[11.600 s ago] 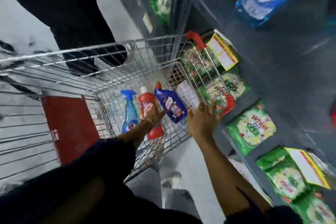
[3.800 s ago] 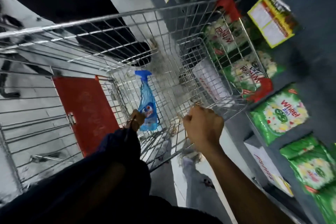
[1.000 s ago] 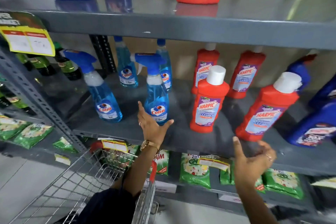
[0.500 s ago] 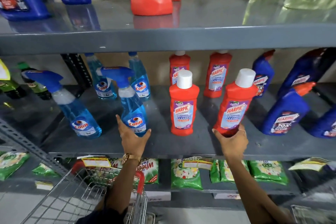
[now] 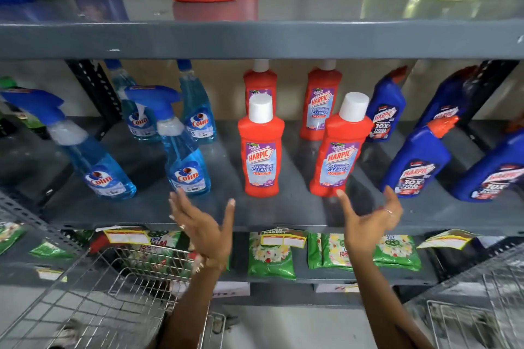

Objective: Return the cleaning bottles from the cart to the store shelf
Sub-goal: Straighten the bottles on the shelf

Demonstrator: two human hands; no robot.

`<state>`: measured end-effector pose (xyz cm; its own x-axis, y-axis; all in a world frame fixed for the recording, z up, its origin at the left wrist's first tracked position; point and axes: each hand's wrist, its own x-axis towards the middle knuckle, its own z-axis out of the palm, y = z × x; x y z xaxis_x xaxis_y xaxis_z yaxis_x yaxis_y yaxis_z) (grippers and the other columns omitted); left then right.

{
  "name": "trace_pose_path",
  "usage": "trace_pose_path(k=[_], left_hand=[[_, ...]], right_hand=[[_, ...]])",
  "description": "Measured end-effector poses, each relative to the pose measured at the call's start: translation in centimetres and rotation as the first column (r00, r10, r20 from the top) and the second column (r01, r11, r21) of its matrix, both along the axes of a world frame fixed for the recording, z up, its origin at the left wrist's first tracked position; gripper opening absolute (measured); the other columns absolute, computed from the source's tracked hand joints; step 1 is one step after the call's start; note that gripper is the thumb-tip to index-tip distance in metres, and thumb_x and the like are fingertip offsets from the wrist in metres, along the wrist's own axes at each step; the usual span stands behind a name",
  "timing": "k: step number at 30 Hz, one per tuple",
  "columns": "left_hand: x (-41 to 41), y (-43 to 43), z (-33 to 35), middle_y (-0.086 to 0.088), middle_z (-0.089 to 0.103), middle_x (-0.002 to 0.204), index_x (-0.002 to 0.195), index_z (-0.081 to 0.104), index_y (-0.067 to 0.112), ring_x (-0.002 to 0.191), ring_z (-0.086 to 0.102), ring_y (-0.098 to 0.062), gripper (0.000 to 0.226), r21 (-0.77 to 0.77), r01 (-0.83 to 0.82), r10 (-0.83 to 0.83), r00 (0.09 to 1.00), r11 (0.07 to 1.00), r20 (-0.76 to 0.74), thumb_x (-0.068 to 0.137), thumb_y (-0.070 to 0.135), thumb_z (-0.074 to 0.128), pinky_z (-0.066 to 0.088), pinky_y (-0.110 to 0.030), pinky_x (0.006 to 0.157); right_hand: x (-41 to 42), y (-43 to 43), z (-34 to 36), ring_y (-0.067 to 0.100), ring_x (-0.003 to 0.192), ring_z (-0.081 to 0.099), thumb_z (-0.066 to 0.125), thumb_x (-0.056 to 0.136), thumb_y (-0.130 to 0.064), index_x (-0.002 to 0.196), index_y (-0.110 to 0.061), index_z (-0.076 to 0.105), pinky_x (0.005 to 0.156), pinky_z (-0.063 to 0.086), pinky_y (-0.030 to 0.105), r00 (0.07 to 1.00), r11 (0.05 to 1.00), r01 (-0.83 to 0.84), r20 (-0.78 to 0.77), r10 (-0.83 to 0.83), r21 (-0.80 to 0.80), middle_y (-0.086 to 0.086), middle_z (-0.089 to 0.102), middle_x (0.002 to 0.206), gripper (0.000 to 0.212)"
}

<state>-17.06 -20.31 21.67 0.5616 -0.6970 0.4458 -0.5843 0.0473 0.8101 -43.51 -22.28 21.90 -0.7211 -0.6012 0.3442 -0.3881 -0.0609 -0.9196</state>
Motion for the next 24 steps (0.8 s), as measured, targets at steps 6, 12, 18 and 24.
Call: trace_pose_path(k=[6,12,18,24], left_hand=[[-10.3,2.9,-2.6,-0.009,0.055,0.137,0.132,0.048,0.016,0.134,0.043,-0.026,0.053,0.199,0.545,-0.558,0.641,0.815,0.527,0.086,0.041,0.054,0.030,-0.048,0.115],[-14.0,0.9,-2.4,-0.009,0.067,0.123,0.122,0.062,0.011,0.119,0.061,-0.027,0.048,0.376,0.441,-0.567,0.479,0.815,0.669,0.082,0.038,0.059,0.044,-0.050,0.104],[-14.9,1.2,-1.8,-0.008,0.069,0.117,0.117,0.064,0.012,0.112,0.064,-0.026,0.039,0.364,0.356,-0.505,0.512,0.861,0.695,0.083,0.031,0.064,0.046,-0.045,0.103],[-15.2,1.8,-1.9,-0.011,0.064,0.128,0.126,0.058,0.010,0.121,0.058,-0.030,0.044,0.438,0.333,-0.550,0.512,0.835,0.660,0.087,0.030,0.057,0.041,-0.048,0.108]], right_hand=[[-8.2,-0.5,1.0,0.042,0.137,0.025,0.090,0.053,-0.039,0.144,0.006,0.018,0.112,0.018,0.047,0.990,0.980,0.140,-0.020,-0.138,0.145,0.030,0.029,0.146,0.125],[-11.1,-3.0,0.8,0.035,0.137,0.032,0.090,0.058,-0.021,0.145,0.003,0.018,0.116,0.022,0.036,0.994,0.982,-0.094,-0.043,0.102,0.166,0.024,0.034,0.148,0.115],[-11.4,-3.1,0.4,0.037,0.132,0.033,0.087,0.061,-0.019,0.143,0.004,0.020,0.110,0.022,0.032,0.991,0.983,-0.098,-0.072,0.110,0.152,0.028,0.036,0.142,0.108],[-11.7,-2.4,1.0,0.040,0.132,0.033,0.088,0.061,-0.016,0.142,0.004,0.021,0.111,0.026,0.041,0.992,0.975,-0.107,-0.051,0.119,0.195,0.028,0.035,0.141,0.107]])
